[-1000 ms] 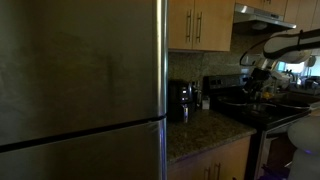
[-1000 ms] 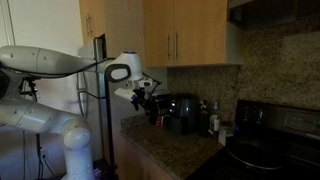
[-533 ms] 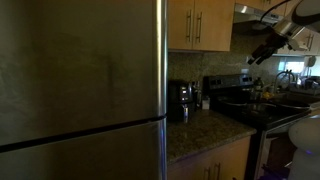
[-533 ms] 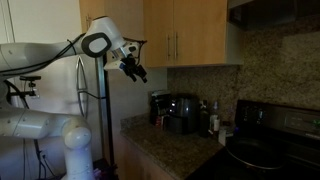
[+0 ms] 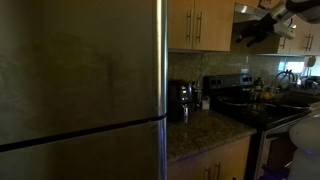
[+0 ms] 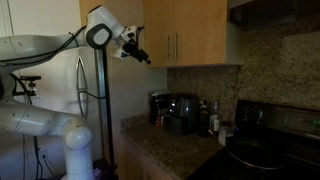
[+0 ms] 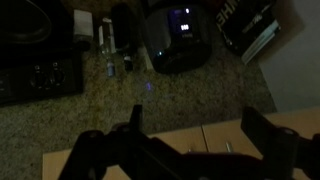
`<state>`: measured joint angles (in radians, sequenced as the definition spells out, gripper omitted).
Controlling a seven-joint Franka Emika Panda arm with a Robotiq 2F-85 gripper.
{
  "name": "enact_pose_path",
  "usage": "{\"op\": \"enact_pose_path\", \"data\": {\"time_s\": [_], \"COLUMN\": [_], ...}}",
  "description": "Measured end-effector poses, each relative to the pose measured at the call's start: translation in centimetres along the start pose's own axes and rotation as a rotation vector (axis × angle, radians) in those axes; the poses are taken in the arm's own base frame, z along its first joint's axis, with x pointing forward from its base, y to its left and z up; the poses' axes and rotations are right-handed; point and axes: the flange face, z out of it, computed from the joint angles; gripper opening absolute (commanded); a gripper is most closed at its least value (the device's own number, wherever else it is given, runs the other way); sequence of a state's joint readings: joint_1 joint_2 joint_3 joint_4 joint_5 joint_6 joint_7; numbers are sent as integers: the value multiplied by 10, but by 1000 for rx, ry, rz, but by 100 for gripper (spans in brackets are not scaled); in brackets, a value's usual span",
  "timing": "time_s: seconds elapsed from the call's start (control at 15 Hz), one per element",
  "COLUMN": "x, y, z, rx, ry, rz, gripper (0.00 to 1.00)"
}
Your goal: Open the door of the kitchen cabinet
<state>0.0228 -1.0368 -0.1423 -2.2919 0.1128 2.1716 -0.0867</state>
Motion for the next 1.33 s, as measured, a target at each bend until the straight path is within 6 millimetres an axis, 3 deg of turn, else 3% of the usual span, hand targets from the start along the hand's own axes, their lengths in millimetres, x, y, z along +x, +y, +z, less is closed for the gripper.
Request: {"op": "enact_pose_path", "data": {"time_s": [0.13,0.2,0.47,0.67,1.0,1.07,1.2,1.33], "x": [40,51,45,45,96,108,112,112], "y": [-18,-22,-20,-27,-50,-55,-57,-56], "z": [-7,-5,-3,31,111,119,129,123], "rx": [-7,-10,-24,-83,-120,-114,-112,-113], "ry": [89,97,89,146,377,415,413,419], "rz": [88,94,80,49,202,245,251,254], "gripper": [100,100,100,100,100,100,100,100]}}
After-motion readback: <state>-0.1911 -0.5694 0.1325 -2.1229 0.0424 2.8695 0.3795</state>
